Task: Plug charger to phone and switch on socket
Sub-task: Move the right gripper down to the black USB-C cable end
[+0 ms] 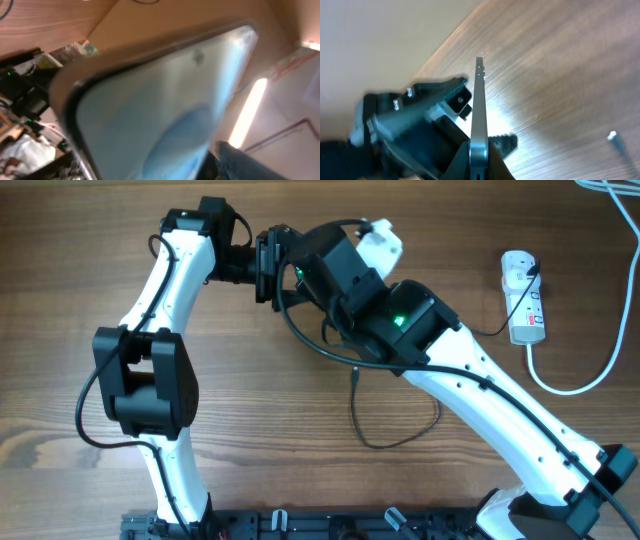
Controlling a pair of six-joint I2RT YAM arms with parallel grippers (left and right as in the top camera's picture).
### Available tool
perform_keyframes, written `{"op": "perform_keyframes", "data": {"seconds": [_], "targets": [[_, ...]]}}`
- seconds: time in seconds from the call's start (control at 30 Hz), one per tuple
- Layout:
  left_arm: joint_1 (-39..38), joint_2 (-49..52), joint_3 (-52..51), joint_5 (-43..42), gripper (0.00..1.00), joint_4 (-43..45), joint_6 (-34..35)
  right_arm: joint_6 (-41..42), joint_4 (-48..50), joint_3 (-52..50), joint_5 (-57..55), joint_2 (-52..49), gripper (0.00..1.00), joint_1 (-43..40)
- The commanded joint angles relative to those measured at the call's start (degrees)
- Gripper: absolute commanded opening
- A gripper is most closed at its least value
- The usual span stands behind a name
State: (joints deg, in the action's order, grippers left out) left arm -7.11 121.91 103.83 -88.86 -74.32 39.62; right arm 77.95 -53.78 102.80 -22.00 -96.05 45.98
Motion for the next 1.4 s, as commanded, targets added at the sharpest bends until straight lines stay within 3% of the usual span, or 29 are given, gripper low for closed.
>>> {"op": "perform_keyframes", "data": {"seconds": [0.0,0.13,0.5,0.53,0.6,0.67,0.73,0.9,1.0,1.07,1.23,1.37], "targets": [[-0.2,-2.1,0.9,-1.3,0.66,-0.1,-0.1,26.3,-1.5,1.4,-2.8,0.8,0.05,0.1],[-0.2,-2.1,0.9,-1.3,0.55,-0.1,-0.1,34.7,-1.9,1.4,-2.8,0.8,0.04,0.1],[-0.2,-2.1,0.9,-1.3,0.24,-0.1,-0.1,34.6,-2.2,1.4,-2.8,0.8,0.07,0.1],[-0.2,-2.1,0.9,-1.3,0.16,-0.1,-0.1,34.5,-2.4,1.4,-2.8,0.8,0.19,0.1],[-0.2,-2.1,0.9,-1.3,0.11,-0.1,-0.1,33.9,-2.7,1.4,-2.8,0.8,0.57,0.1],[-0.2,-2.1,0.9,-1.3,0.04,-0.1,-0.1,29.7,-2.5,1.4,-3.3,0.8,0.91,0.1],[-0.2,-2.1,0.9,-1.3,0.04,-0.1,-0.1,25.1,-2.7,1.4,-5.1,1.2,0.99,0.1],[-0.1,-2.1,0.9,-0.8,0.04,0.2,-0.2,9.0,-4.1,1.4,-7.1,5.0,0.99,-0.7],[-0.1,-2.1,0.9,2.0,0.04,3.3,-0.1,-15.4,-5.8,1.4,-6.9,8.8,0.99,-2.7],[0.3,-2.1,0.9,5.1,0.04,7.4,-0.2,-25.9,-10.3,1.4,-6.6,10.6,1.0,-4.2],[2.5,-2.1,0.9,14.3,0.04,13.1,-7.1,-38.6,-23.6,0.7,3.8,11.2,1.0,-8.5],[3.5,-2.3,0.9,15.0,0.04,13.0,-15.9,-45.0,-22.5,-6.6,14.8,11.1,1.0,-9.0]]}}
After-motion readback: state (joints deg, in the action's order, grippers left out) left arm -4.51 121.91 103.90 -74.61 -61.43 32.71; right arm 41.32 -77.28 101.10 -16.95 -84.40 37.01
